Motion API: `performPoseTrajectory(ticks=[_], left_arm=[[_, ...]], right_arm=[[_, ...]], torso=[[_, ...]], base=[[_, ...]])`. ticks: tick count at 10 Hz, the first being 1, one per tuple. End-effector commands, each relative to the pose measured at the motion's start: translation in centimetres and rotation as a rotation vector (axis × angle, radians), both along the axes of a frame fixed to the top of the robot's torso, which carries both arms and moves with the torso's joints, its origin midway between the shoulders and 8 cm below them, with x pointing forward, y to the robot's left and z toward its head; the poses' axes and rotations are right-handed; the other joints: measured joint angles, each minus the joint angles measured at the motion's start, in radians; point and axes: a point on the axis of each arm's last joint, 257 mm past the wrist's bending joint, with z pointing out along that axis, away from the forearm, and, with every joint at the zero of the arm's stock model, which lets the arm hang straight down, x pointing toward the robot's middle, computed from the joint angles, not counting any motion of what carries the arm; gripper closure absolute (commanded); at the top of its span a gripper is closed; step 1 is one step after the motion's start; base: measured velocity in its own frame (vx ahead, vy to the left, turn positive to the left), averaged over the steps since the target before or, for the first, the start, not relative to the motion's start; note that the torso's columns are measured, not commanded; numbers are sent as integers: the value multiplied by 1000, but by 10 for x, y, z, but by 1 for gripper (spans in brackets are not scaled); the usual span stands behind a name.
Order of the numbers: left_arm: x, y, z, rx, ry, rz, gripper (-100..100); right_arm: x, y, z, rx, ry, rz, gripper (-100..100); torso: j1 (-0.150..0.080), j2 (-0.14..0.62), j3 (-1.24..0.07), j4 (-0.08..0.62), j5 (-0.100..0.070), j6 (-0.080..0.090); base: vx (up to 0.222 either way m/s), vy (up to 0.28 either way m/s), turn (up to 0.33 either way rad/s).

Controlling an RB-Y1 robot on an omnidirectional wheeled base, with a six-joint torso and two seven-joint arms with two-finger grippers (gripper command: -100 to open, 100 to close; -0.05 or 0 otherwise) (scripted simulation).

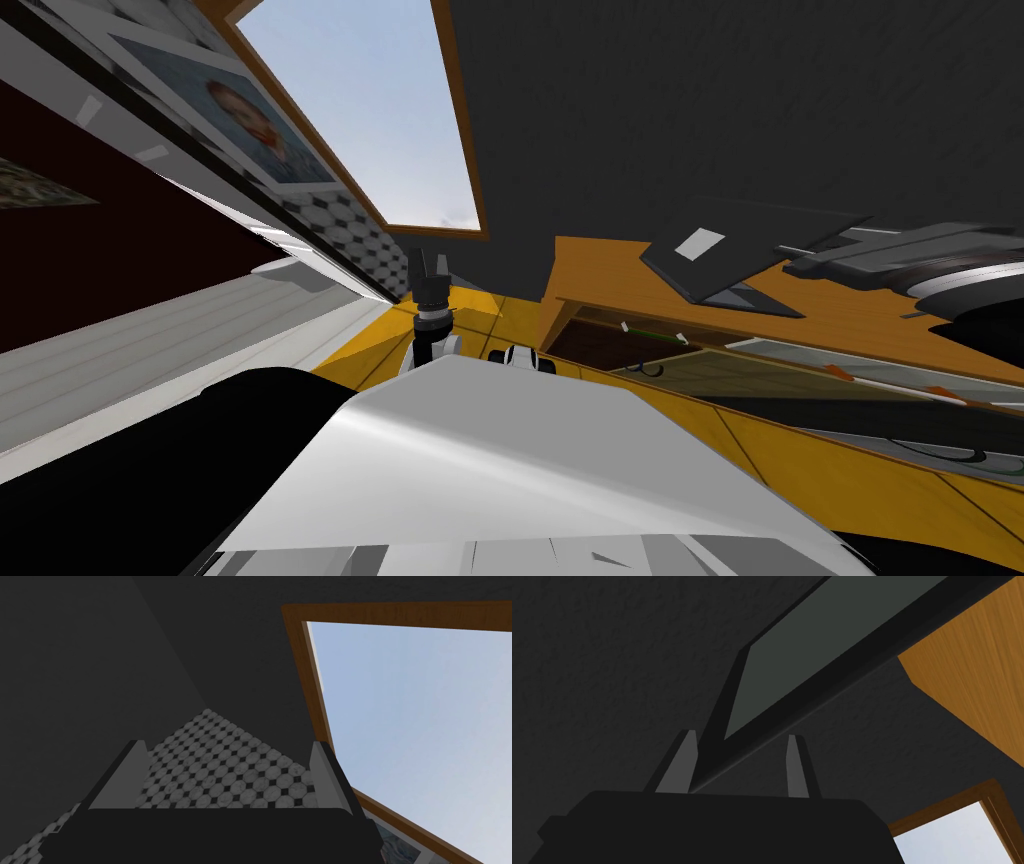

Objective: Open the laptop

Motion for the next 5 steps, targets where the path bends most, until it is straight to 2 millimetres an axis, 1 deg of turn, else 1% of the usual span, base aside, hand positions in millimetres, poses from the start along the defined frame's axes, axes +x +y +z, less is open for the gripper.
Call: performPoseTrajectory(ticks=[1,3,4,5], left_arm=[[0,0,0,0,0,0,0],[0,0,0,0,0,0,0],[0,0,0,0,0,0,0],[0,0,0,0,0,0,0]], right_arm=[[-4,-10,-1,102,-16,-9,100],[-6,-15,-2,179,-29,-12,100],[-6,-12,-1,154,-23,-9,100],[-12,-22,-11,241,-33,-24,100]], torso=[[1,-1,0,0,0,-1],[-1,-2,-1,-1,0,-1],[-1,-1,-1,0,0,-1],[1,-2,-1,-1,0,-1]], base=[[-16,-55,22],[-22,-63,29],[-11,-26,5],[-7,-42,71]])
